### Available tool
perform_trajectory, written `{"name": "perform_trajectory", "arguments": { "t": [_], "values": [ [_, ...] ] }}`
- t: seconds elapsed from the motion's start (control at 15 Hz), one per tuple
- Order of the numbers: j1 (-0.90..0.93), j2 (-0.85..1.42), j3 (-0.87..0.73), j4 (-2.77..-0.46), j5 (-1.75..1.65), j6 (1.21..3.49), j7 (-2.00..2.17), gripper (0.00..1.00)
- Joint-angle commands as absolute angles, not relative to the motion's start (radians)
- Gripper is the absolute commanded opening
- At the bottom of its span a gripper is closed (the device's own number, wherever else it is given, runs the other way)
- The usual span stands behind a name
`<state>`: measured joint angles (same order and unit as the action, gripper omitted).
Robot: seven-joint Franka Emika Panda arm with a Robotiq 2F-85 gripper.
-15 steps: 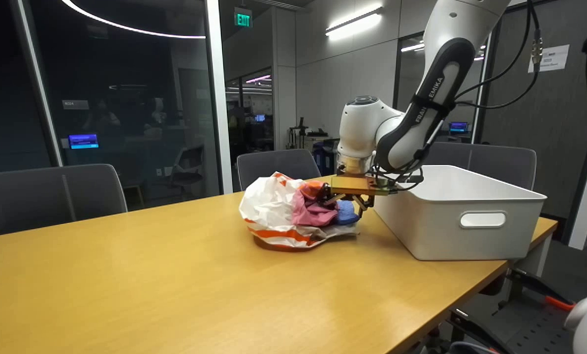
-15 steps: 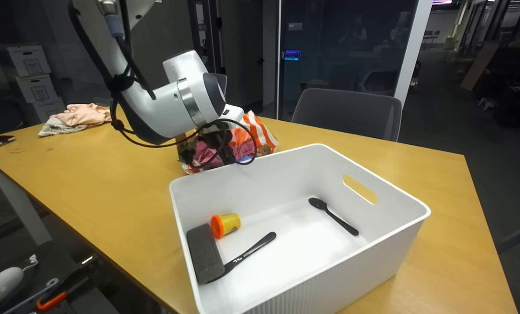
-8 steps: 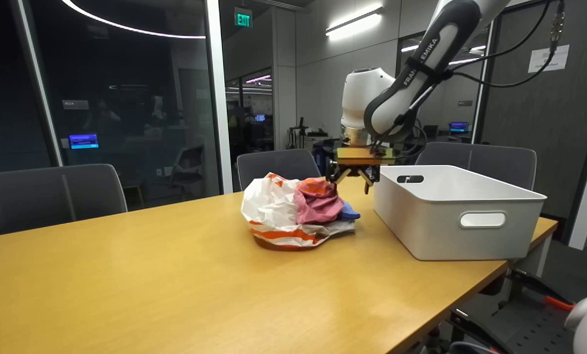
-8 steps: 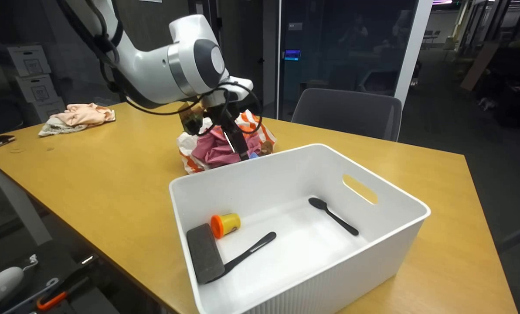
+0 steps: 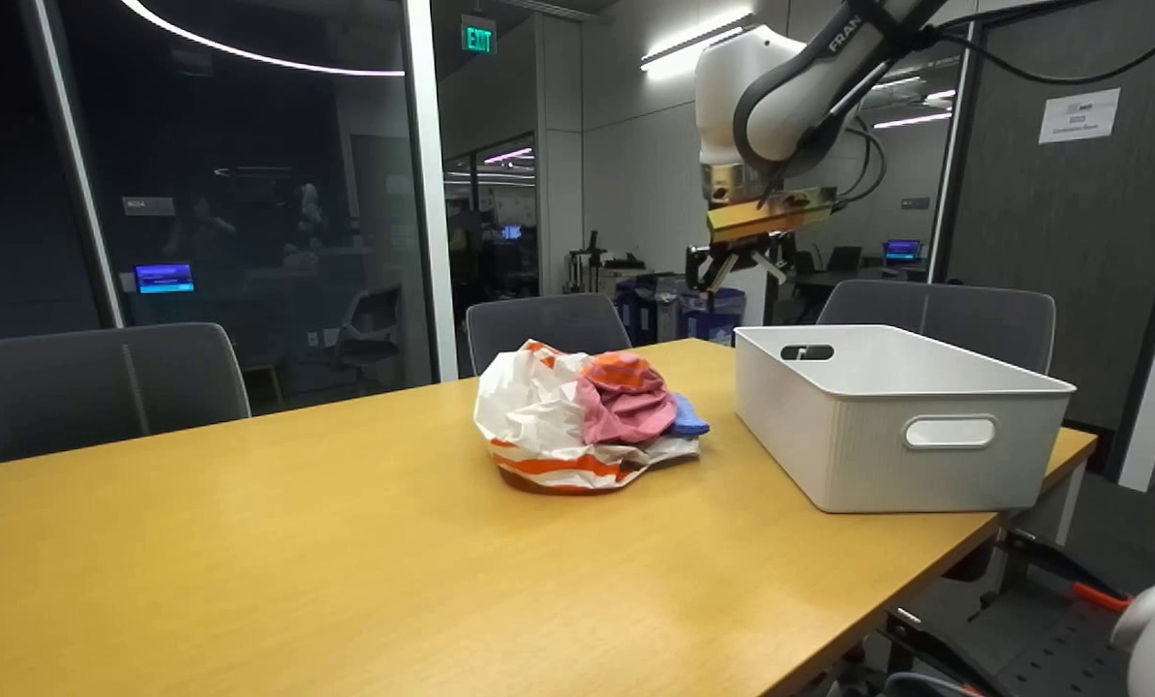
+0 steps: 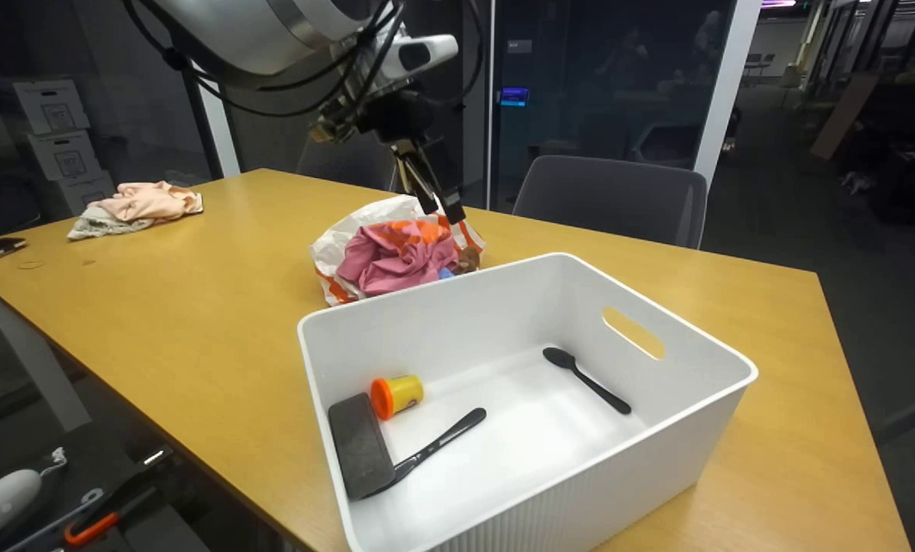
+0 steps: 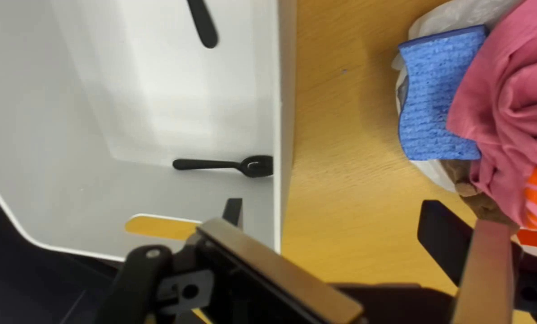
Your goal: Remove the toy moose, the pink shirt and blue object from the white basket and put them in the plastic bag
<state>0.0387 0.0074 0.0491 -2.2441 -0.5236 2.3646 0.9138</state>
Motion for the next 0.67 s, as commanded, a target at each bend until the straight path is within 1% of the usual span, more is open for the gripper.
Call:
{"name": "perform_trajectory", "arguments": {
  "t": [0.0, 0.47, 0.6],
  "values": [
    [0.033, -0.12, 0.045, -2.271, -0.541, 2.264, 0.849, 1.0],
    [0.004, -0.238, 0.035, -2.296, -0.379, 2.152, 0.579, 1.0],
    [-0.019, -0.24, 0.049, -2.288, -0.424, 2.076, 0.568, 1.0]
  ]
}}
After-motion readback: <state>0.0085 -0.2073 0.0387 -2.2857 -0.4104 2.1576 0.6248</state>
